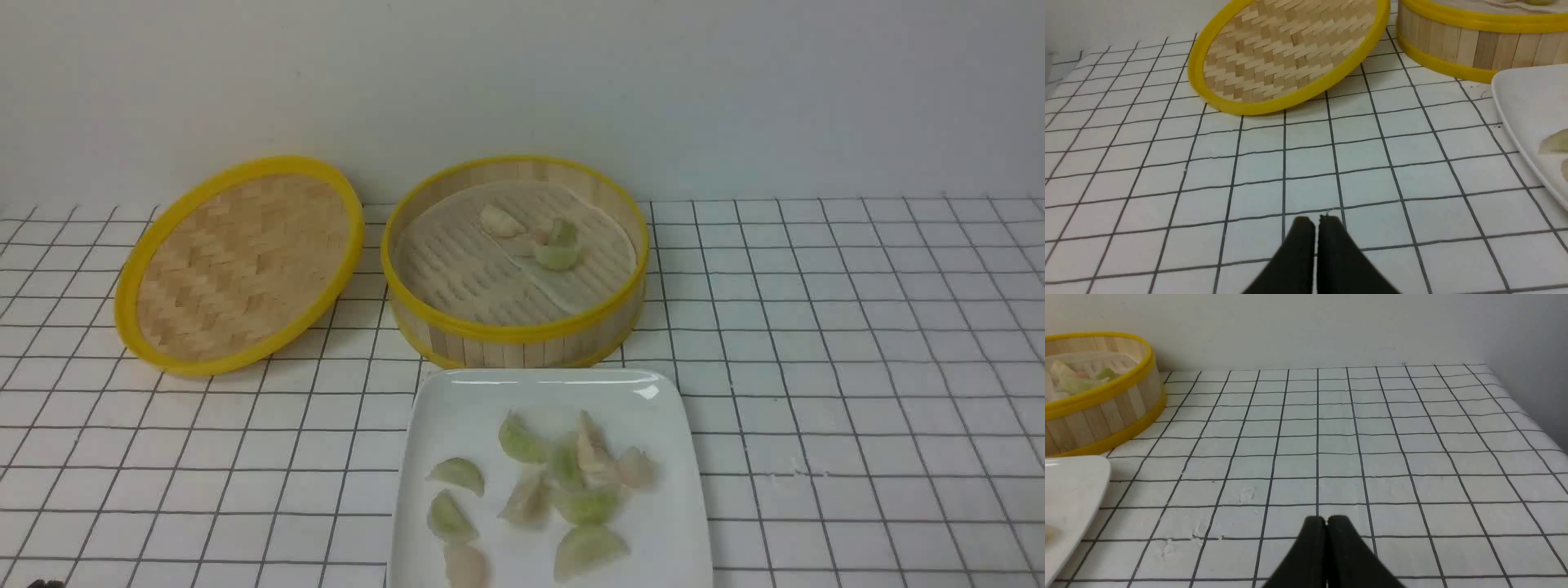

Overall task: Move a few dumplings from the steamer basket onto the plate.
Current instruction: Use the left arm to grab a dumpling from the steamer

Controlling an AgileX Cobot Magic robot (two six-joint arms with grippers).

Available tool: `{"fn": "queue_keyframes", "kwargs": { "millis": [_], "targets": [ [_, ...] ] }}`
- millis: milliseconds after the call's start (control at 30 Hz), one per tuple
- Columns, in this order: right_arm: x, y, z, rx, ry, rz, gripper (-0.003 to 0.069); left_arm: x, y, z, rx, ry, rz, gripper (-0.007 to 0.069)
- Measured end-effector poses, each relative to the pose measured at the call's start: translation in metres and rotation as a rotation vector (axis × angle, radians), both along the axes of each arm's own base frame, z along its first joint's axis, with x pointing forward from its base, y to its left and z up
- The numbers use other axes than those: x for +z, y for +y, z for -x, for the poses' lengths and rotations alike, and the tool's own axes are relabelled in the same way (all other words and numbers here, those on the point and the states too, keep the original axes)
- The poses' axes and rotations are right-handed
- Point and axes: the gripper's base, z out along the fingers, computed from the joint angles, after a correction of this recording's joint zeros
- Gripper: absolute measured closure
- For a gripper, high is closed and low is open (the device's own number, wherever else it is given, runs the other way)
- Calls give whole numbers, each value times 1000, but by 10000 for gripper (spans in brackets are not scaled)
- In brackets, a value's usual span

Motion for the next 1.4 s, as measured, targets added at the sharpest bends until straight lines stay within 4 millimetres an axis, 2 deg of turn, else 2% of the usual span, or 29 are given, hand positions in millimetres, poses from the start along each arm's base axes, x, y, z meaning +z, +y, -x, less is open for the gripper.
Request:
{"fn": "queue_keyframes", "kwargs": {
  "millis": [433, 633, 933, 1067, 1100, 1133, 1267, 1333, 1400],
  "targets": [
    [0, 0, 0, 0, 0, 0, 673, 0, 0, 0, 0, 0, 0, 631],
    [0, 0, 0, 0, 0, 0, 673, 0, 3, 0, 0, -2, -113, 631],
    [0, 0, 0, 0, 0, 0, 673, 1, 3, 0, 2, -10, -116, 631],
    [0, 0, 0, 0, 0, -1, 673, 12, -2, -3, 30, -141, 195, 631],
    [0, 0, 0, 0, 0, -1, 673, 13, -2, -3, 33, -149, 218, 631],
    [0, 0, 0, 0, 0, -1, 673, 22, -2, -4, 51, -233, 371, 631],
    [0, 0, 0, 0, 0, -1, 673, 46, 8, -2, 115, -505, 649, 631],
    [0, 0, 0, 0, 0, -1, 673, 63, 11, 1, 123, -607, 729, 631],
    [0, 0, 0, 0, 0, -1, 673, 88, 9, 4, 91, -621, 744, 631]
  ]
}}
